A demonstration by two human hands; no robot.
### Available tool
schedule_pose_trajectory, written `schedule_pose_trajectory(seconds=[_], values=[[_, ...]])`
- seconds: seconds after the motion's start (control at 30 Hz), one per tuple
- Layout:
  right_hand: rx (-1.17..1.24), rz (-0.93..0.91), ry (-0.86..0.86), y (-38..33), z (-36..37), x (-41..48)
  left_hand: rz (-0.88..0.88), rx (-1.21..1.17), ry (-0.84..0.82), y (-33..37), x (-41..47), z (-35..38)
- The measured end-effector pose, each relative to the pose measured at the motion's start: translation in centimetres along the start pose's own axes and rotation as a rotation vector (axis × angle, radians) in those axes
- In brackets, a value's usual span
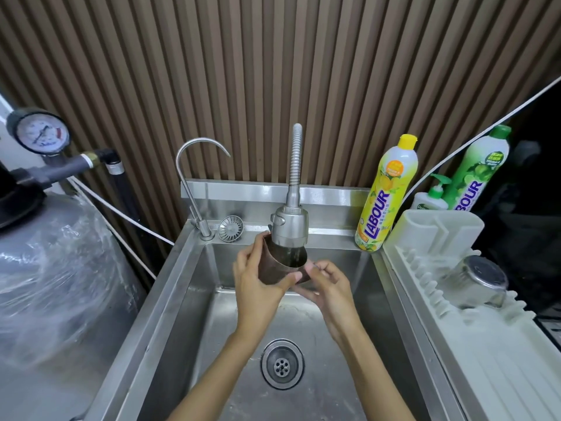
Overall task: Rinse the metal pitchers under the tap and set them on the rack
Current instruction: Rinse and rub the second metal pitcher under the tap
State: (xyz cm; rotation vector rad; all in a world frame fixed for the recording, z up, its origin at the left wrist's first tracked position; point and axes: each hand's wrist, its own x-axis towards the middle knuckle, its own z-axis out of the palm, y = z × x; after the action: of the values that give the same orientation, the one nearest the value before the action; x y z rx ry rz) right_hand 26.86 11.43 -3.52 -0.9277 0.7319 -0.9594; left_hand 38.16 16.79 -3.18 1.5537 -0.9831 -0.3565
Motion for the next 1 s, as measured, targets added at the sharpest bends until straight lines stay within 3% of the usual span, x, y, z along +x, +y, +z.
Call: schedule_pose_trajectory(seconds=[0.13,0.27,0.33,0.43,0.57,0.63,0.77,0.83,0.93,1.0], values=[[-0.422,0.031,0.129,-2.1,0.5,-0.2,-0.171,0.007,0.021,-0.7,-0.6,0.1],[-0.824,-0.142,0.230,-3.4,0.8,0.0,-0.285,-0.272,-0.096,-1.4,-0.5,0.9],[-0.706,-0.192,0.225,-3.1,0.7,0.1,-0.276,-0.387,-0.127,-1.2,-0.1,1.3],[-0.328,-0.170,0.124,-2.2,0.6,0.5,-0.166,-0.423,-0.056,-0.5,0.5,1.6],[0.139,-0.034,-0.055,-1.3,0.6,0.8,0.068,-0.159,0.036,0.7,0.5,0.5],[0.172,0.015,-0.081,-1.1,0.6,0.7,0.091,-0.011,0.088,0.8,0.3,0.0],[-0.097,0.052,-0.008,-1.9,0.7,-0.3,0.023,0.165,0.213,1.1,-0.3,-0.2],[-0.352,0.027,0.114,-2.9,0.9,-0.7,-0.046,0.119,0.190,1.3,-0.8,-0.2],[-0.925,-0.170,0.264,-4.9,1.2,-1.1,-0.166,-0.002,0.099,0.7,-1.6,0.4],[-1.121,-0.253,0.296,-6.0,1.5,-1.7,-0.222,-0.159,0.029,0.3,-1.6,1.1]])
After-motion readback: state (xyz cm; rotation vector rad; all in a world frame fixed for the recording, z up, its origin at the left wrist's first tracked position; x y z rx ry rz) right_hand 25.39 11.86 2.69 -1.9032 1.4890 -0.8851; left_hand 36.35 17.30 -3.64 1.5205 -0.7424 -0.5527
